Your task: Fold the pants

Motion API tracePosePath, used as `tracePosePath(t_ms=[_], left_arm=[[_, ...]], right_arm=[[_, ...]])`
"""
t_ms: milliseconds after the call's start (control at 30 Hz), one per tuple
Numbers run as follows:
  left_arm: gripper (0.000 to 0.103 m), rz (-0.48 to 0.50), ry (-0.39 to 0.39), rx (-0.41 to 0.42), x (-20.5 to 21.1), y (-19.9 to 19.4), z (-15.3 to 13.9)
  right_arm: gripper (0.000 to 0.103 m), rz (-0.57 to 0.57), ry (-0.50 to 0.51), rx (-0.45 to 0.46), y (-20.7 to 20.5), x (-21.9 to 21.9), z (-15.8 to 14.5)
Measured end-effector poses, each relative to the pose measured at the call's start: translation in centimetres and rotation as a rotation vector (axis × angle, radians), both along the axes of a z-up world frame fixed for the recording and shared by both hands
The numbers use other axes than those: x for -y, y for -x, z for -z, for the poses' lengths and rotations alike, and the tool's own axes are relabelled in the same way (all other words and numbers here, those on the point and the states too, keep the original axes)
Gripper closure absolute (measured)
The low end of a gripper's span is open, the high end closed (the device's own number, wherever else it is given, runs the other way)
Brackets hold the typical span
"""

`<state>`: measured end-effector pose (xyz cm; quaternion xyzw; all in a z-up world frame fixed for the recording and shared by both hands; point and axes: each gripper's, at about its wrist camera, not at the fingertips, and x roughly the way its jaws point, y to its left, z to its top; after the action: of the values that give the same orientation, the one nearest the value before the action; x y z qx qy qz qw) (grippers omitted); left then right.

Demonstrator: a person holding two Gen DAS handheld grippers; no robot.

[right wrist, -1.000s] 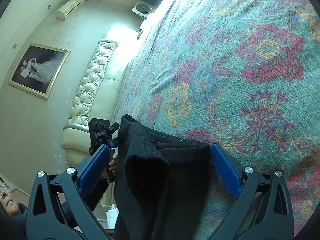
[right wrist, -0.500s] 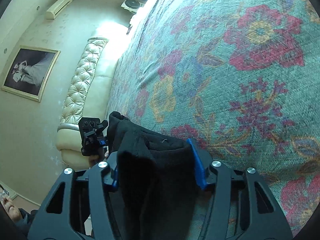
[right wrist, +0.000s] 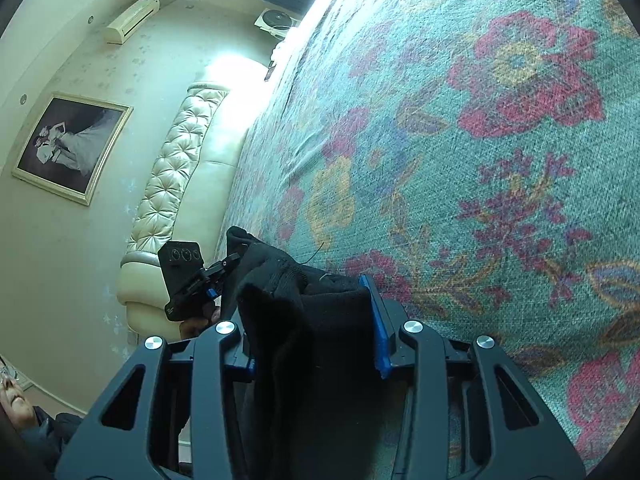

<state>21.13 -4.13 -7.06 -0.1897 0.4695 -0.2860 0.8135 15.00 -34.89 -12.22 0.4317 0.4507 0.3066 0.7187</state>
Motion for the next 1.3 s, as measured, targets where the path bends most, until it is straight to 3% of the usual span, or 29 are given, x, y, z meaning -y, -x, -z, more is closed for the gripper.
tracePosePath(t_ms=[200,600,1300], left_arm=[[0.071,-0.02,-0.045,0.036,0.4,0.4,-0.6],[0.072,-0.047,-0.041,0.039,-1.3,0.3,-1.2],[0.072,-0.169,-0.063,0.018,-8.5,-2.8,-1.7]], right_arm=[[0.064,0.023,0.015,0.015,0.6,-1.2,-0.8],[0.064,0.021,0.033,0.027,-0.2,-3.7,-2.2],[0.065,-0.038,-0.024,0.026,-5.9,-9.9,-1.4]])
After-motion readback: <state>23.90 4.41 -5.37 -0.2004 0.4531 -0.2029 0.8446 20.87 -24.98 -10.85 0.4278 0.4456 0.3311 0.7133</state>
